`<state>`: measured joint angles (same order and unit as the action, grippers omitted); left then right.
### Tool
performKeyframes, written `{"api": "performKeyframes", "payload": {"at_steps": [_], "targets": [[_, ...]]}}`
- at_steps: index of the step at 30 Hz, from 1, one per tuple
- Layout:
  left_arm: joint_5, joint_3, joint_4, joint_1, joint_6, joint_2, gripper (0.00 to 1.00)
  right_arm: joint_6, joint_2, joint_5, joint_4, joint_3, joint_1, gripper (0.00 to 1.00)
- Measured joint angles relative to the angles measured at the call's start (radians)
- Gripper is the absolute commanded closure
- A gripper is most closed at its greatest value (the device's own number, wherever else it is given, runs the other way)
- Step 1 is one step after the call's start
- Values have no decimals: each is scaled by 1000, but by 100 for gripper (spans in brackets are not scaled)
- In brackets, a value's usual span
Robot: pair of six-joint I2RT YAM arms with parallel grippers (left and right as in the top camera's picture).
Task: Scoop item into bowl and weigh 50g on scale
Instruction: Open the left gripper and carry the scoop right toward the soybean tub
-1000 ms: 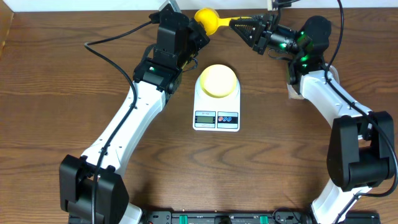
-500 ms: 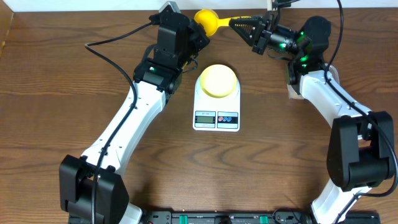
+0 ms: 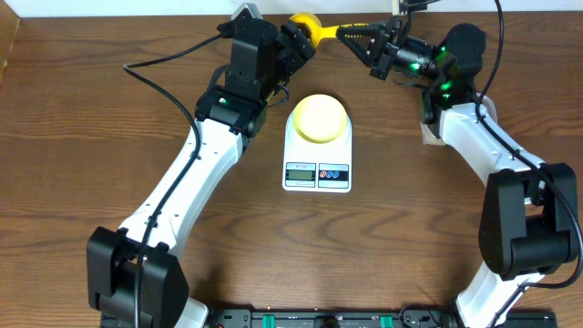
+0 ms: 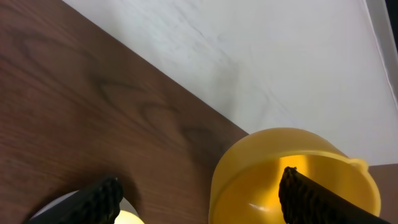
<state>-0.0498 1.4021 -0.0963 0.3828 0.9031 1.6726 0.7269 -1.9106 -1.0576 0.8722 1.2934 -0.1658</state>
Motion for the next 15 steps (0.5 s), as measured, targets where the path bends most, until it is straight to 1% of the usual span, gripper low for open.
{"api": "performKeyframes", "payload": {"at_steps": [9, 14, 15], "targets": [[0, 0, 0, 0, 0, 0, 17, -37, 0, 1, -28, 0, 13, 99], [1, 0, -1, 0, 0, 0, 17, -138, 0, 45, -200, 2, 45, 99], [0, 0, 0, 0, 0, 0, 17, -153, 0, 53, -212, 2, 50, 99]]}}
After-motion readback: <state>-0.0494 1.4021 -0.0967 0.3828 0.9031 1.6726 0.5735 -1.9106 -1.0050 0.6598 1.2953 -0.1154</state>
